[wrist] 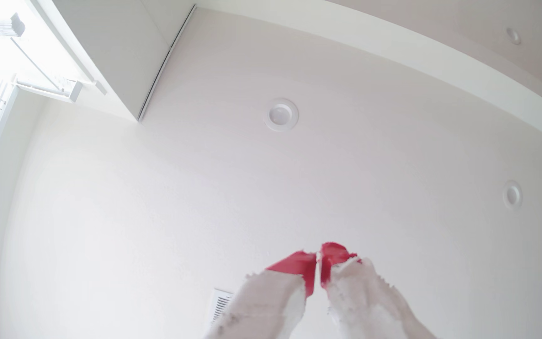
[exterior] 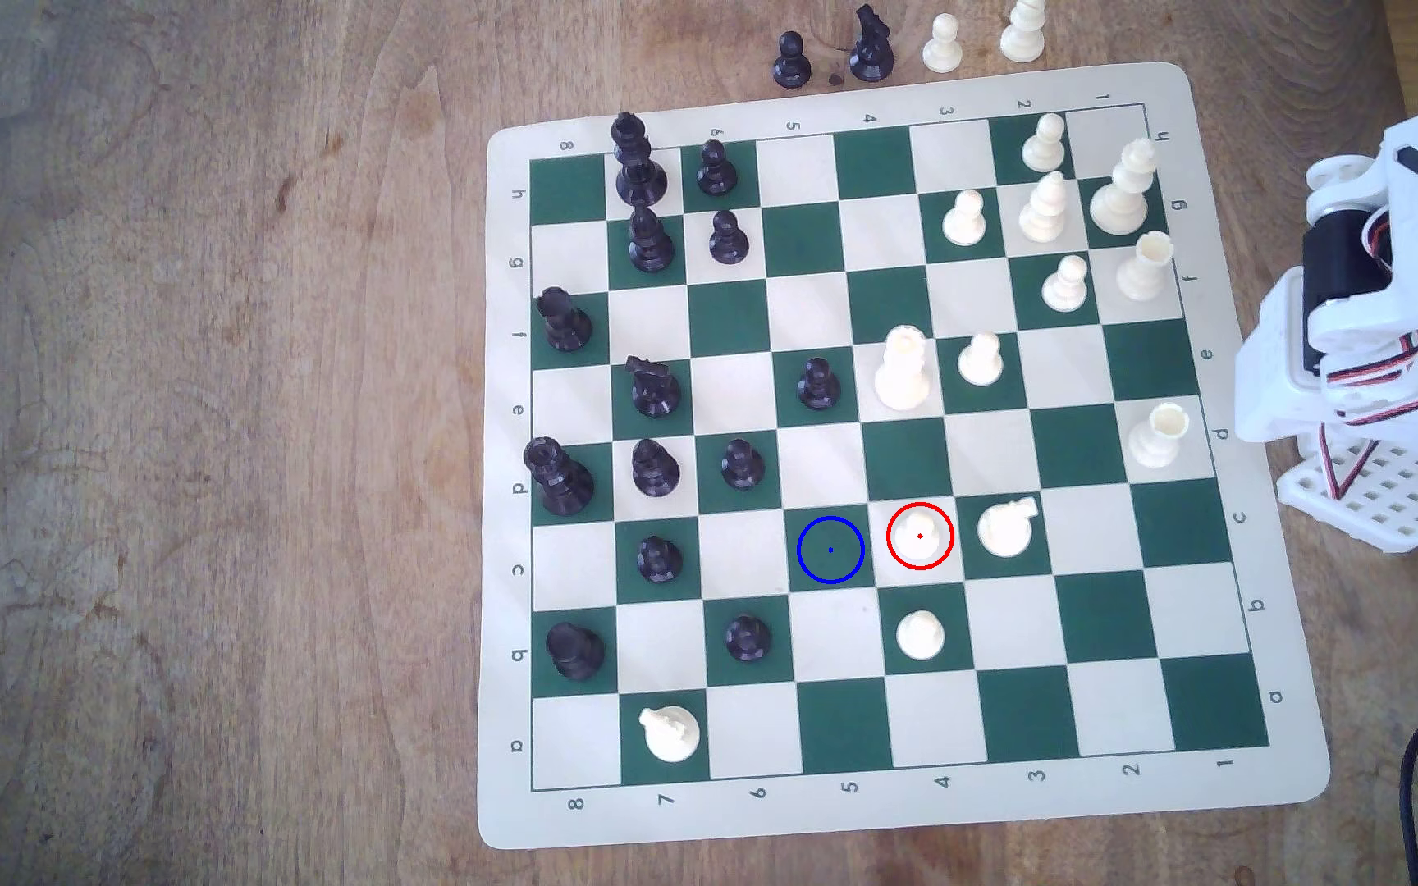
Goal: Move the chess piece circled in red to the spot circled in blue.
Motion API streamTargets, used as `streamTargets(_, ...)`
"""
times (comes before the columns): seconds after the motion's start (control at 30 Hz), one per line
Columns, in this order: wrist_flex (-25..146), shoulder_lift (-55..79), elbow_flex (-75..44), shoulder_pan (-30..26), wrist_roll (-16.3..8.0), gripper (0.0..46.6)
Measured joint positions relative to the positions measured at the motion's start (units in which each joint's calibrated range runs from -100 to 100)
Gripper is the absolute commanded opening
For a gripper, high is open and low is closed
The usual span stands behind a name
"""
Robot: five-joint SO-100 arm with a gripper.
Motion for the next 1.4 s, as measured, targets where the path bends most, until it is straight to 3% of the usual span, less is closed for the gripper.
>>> streamTargets(0.17,1.4,0.0,0.0,0.0,0.2,0.2)
streamTargets(0.73,34.7,0.0,0.0,4.0,-0.1,0.8)
streamTargets(0.77,37.4,0.0,0.0,4.0,-1.2,19.0)
streamTargets(0.8,43.1,0.0,0.0,4.0,-5.6,22.1)
streamTargets(0.87,47.6,0.0,0.0,4.0,-10.6,22.1)
streamTargets(0.93,53.7,0.1,0.0,4.1,-13.6,22.1)
streamTargets(1.1,63.7,-0.2,0.0,5.1,-14.8,22.0)
streamTargets(1.13,65.9,-0.3,0.0,5.0,-14.8,22.0)
streamTargets(1.17,67.7,-0.3,0.0,5.0,-14.8,18.1)
streamTargets(1.2,69.8,-0.3,0.0,5.0,-14.8,9.5)
streamTargets(1.27,75.2,0.1,0.0,5.0,-14.6,3.4)
streamTargets(1.33,78.6,0.1,0.0,4.3,-13.4,2.3)
streamTargets(1.4,86.9,0.1,-0.7,2.7,-8.2,4.4)
